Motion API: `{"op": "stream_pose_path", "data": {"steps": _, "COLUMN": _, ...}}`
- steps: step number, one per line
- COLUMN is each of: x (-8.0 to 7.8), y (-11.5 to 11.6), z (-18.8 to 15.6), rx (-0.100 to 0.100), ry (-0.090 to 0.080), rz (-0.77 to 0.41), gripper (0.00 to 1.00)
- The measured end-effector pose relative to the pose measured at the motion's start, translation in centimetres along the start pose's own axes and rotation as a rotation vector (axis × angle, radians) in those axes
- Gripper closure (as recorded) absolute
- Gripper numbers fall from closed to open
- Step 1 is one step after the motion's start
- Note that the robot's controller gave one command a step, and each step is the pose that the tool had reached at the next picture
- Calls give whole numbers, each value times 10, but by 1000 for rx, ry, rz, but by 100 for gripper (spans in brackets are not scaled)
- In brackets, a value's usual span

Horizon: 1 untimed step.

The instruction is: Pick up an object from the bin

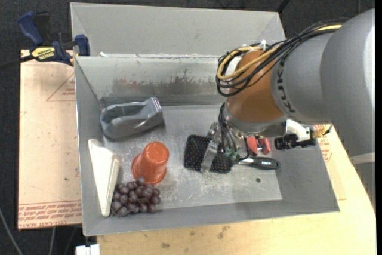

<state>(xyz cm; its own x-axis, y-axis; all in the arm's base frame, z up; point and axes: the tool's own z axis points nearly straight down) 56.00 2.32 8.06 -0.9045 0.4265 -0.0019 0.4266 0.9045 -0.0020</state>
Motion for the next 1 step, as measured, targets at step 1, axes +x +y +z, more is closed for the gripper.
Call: {"op": "stream_pose_path", "data": {"steps": 1, "x": 0, "y": 0, "z": -6, "rx": -1, "ry": 0, "rz": 0, "gripper": 100}}
